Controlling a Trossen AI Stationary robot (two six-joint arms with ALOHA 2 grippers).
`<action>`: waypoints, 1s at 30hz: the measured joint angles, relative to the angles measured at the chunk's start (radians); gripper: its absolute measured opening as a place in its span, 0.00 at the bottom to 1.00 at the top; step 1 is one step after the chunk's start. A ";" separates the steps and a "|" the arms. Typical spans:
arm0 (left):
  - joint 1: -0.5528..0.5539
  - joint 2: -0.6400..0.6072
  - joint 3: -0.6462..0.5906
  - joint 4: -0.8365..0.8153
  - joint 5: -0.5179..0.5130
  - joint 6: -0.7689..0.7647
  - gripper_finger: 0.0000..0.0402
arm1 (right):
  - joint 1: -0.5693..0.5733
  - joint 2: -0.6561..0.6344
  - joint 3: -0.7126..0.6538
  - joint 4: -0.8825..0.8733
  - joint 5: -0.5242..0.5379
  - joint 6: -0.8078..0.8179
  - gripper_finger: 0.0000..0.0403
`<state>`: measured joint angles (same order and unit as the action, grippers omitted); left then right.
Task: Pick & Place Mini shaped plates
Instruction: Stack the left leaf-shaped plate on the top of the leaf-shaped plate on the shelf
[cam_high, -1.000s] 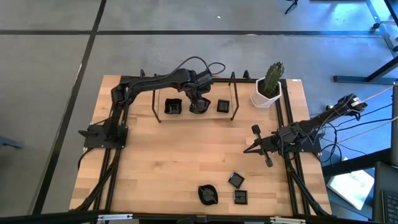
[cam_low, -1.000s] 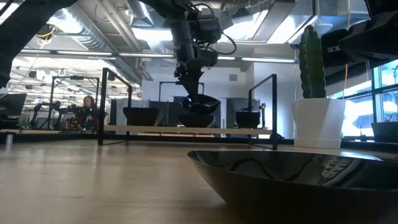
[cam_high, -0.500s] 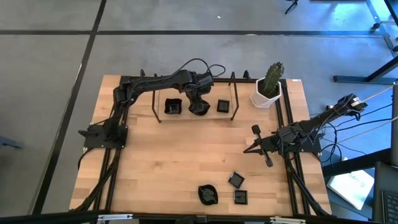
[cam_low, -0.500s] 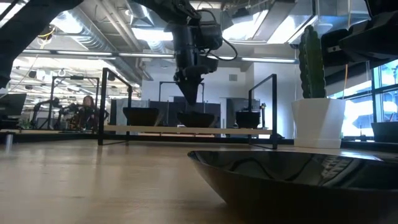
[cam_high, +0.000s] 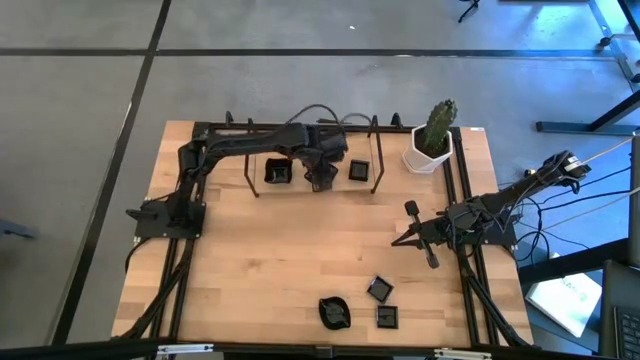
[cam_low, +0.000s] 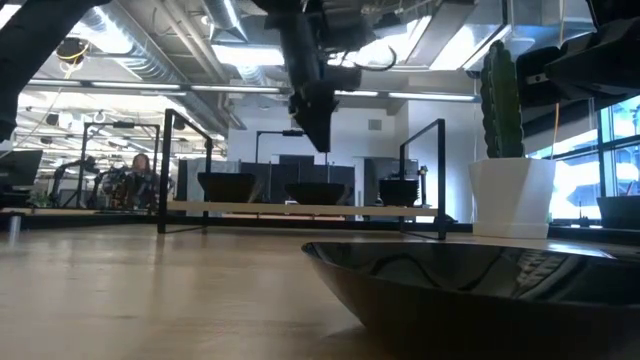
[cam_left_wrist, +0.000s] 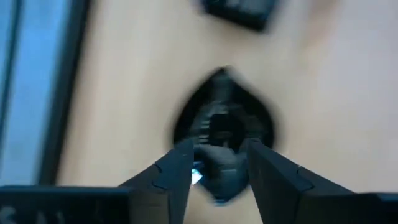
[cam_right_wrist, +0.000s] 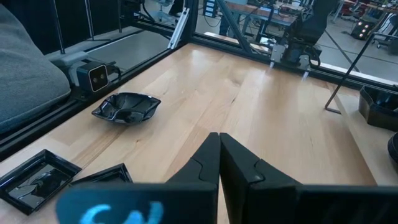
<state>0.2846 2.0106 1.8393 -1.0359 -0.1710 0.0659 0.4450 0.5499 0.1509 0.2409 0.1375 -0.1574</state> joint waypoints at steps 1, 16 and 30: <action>-0.017 0.000 0.000 0.000 0.022 -0.010 0.35 | 0.000 0.000 0.000 0.000 0.000 0.000 0.02; -0.185 0.152 0.000 0.089 -0.009 0.060 0.00 | 0.000 0.000 0.000 0.003 0.000 0.008 0.02; -0.043 0.169 0.000 0.090 -0.036 0.026 0.00 | 0.000 0.000 0.000 0.001 0.000 0.015 0.02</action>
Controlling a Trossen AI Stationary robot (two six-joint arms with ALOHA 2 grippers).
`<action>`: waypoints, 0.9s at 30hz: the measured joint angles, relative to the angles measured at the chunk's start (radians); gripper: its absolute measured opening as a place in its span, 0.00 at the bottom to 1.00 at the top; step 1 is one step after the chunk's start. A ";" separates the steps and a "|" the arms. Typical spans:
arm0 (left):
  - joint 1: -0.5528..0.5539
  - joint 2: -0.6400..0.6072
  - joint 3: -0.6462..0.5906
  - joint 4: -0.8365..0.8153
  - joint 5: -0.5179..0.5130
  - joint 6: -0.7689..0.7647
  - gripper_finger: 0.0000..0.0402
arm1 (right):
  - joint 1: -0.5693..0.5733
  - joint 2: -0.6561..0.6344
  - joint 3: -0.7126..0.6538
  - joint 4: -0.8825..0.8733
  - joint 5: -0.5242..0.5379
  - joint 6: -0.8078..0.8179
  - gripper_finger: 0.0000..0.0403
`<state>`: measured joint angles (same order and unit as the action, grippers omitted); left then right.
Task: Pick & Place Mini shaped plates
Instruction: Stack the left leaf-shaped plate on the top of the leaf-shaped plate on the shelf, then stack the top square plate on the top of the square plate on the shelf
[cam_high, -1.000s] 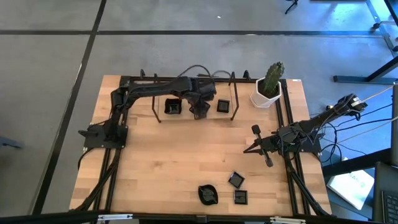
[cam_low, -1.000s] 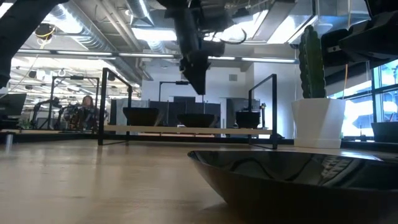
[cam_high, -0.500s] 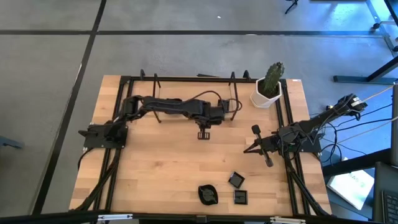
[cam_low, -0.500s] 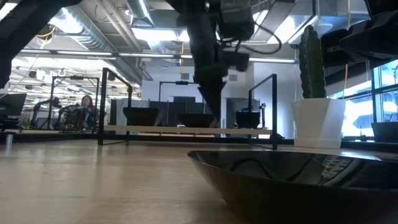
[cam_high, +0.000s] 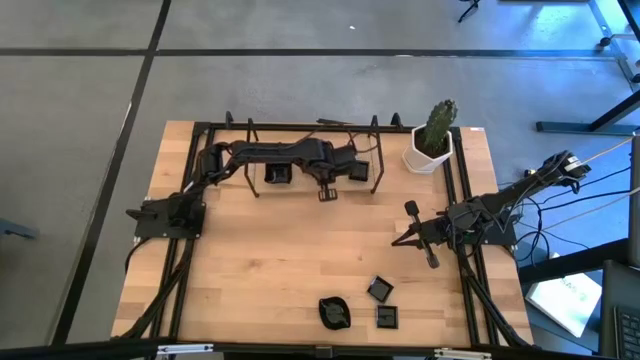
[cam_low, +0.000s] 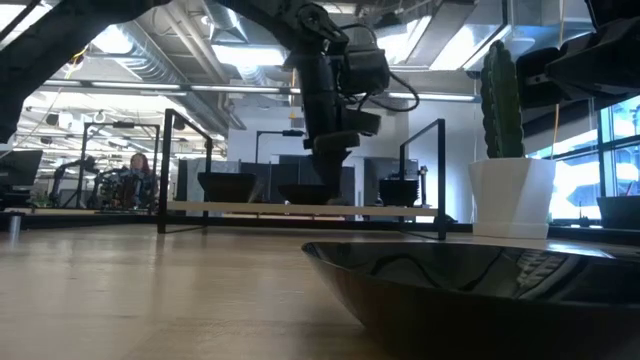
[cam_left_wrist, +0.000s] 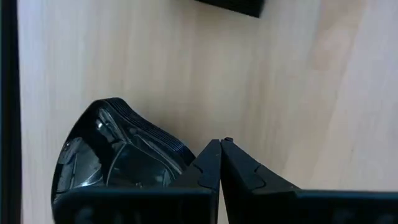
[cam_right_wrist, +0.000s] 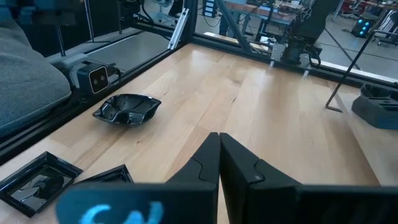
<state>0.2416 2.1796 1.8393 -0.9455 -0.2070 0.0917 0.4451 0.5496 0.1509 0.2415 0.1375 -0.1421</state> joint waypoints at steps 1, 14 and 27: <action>0.005 0.000 0.000 0.001 0.003 0.000 0.00 | 0.000 0.000 0.000 0.000 0.000 0.000 0.02; -0.104 -0.243 -0.051 0.087 0.304 0.141 0.00 | 0.000 0.000 0.000 0.000 0.000 -0.015 0.02; -0.143 -1.061 -1.125 1.086 0.254 0.037 0.00 | 0.000 0.006 0.000 -0.021 0.000 -0.034 0.02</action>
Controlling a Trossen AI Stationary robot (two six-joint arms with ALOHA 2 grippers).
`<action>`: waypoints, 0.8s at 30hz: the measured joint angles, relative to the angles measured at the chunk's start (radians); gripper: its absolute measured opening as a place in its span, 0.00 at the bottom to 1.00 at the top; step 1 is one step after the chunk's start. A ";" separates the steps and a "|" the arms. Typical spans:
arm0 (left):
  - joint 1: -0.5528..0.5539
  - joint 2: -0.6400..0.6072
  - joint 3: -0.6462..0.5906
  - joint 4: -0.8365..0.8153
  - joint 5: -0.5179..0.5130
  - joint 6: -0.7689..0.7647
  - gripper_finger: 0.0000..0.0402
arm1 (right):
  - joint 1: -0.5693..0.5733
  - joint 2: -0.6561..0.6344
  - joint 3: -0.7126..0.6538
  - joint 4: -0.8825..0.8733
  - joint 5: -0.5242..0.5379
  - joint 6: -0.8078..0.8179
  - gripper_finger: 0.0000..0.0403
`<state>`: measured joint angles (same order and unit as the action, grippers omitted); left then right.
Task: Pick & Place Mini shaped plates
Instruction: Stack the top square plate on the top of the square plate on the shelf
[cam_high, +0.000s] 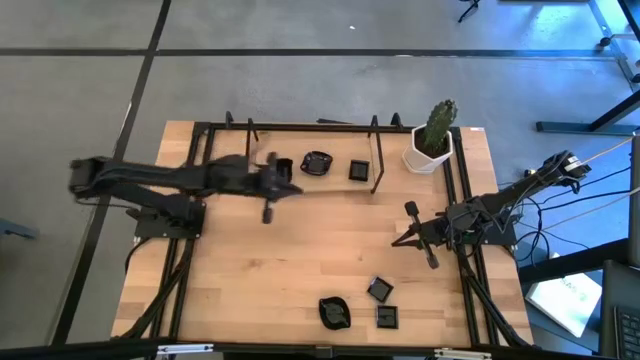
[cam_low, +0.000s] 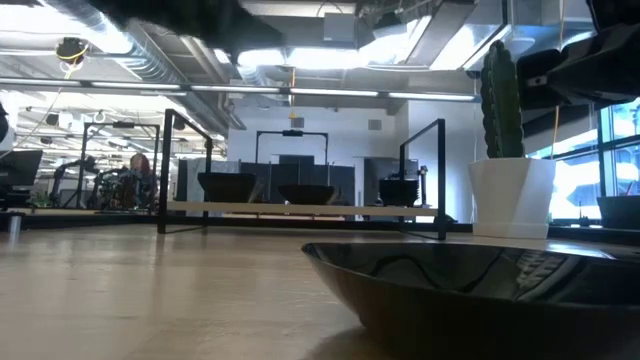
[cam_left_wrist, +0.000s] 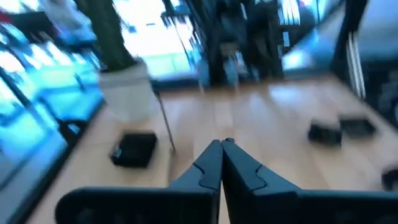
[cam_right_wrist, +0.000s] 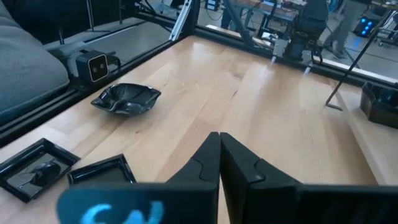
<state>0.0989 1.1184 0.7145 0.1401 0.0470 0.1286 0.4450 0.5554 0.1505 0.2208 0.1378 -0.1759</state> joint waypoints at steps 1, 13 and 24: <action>0.000 -0.058 -0.058 0.056 -0.011 -0.021 0.00 | 0.000 0.001 0.000 0.002 0.000 -0.007 0.02; 0.018 -0.355 -0.530 0.587 -0.038 0.014 0.01 | 0.000 0.032 0.000 0.052 0.000 0.041 0.02; 0.034 -0.352 -0.564 0.575 -0.133 0.000 0.02 | 0.050 0.332 0.291 -0.262 0.054 0.214 0.02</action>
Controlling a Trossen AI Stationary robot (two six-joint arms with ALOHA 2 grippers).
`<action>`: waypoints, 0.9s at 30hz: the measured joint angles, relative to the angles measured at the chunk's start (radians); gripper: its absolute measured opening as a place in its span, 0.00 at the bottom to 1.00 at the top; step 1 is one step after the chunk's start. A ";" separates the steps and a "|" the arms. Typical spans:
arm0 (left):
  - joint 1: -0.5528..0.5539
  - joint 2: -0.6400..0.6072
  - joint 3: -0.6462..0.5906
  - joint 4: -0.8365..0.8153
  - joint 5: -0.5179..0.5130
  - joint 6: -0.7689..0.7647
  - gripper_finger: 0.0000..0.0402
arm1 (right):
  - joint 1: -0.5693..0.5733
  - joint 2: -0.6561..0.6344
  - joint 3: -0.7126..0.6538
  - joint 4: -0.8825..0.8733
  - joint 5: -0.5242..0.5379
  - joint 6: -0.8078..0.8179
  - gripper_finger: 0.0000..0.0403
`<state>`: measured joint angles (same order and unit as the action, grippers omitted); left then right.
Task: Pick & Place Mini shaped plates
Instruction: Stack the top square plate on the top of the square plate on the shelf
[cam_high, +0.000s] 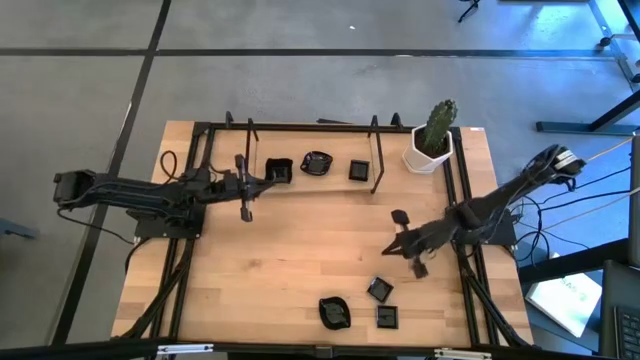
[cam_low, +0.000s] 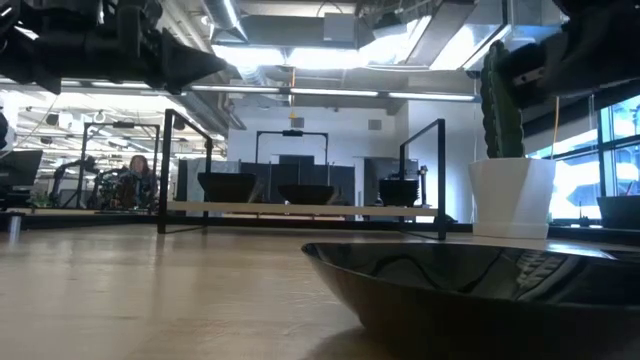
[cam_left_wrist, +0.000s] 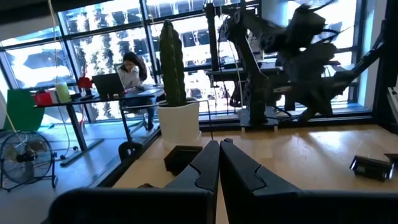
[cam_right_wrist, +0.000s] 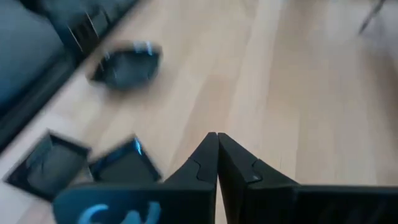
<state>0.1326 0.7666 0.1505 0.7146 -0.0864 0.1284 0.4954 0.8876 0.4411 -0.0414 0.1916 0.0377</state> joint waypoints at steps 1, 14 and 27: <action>0.000 0.000 0.000 -0.004 0.000 0.001 0.02 | 0.013 0.047 0.048 -0.072 0.019 0.028 0.02; 0.000 0.001 0.000 -0.018 0.000 0.016 0.03 | 0.192 0.570 0.576 -0.727 -0.034 0.430 0.02; 0.000 0.001 0.000 -0.017 0.001 -0.019 0.03 | 0.299 0.750 0.621 -0.675 -0.196 0.514 0.02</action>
<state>0.1326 0.7673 0.1505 0.6971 -0.0853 0.1097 0.7942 1.6378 1.0618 -0.7169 -0.0045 0.5513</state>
